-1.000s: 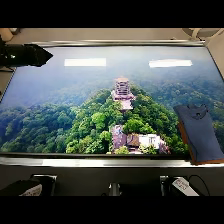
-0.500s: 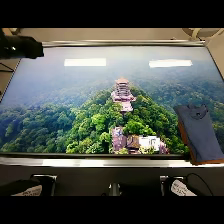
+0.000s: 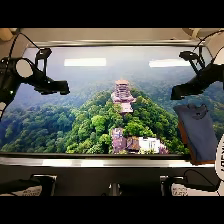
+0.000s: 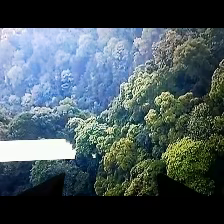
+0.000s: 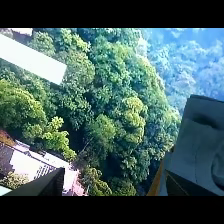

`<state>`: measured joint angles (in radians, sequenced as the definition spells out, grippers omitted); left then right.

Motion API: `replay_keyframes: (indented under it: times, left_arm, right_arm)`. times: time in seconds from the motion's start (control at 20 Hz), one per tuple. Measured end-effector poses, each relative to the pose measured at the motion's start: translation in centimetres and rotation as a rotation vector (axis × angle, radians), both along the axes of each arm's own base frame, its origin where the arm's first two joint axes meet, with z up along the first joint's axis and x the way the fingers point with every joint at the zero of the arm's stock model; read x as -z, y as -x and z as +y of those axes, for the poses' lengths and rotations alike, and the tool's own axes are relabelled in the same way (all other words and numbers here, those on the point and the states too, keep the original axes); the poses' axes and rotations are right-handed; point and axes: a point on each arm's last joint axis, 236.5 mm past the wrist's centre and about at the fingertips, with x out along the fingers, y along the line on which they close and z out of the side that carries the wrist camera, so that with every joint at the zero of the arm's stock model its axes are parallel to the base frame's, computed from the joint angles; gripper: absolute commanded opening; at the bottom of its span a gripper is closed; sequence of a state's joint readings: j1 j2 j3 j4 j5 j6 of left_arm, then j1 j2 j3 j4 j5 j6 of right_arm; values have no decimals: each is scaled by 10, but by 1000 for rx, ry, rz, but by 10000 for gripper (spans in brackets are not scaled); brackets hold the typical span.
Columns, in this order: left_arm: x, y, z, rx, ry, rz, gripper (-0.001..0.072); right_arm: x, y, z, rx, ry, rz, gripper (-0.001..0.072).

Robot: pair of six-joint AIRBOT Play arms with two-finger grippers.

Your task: Fold the shirts.

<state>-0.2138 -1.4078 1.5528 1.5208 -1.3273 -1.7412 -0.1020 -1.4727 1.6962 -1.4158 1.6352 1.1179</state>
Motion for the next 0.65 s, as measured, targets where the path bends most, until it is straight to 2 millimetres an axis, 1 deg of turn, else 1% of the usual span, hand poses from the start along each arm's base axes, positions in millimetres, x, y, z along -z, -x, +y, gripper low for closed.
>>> replay_keyframes:
  times: [0.25,0.65]
  left_arm:
    - [5,0,-1,-18,9,-5,720]
    - [5,0,-1,-24,13,-8,720]
  right_arm:
    - [8,2,-2,15,36,31,670]
    - [9,3,-4,22,49,36,670]
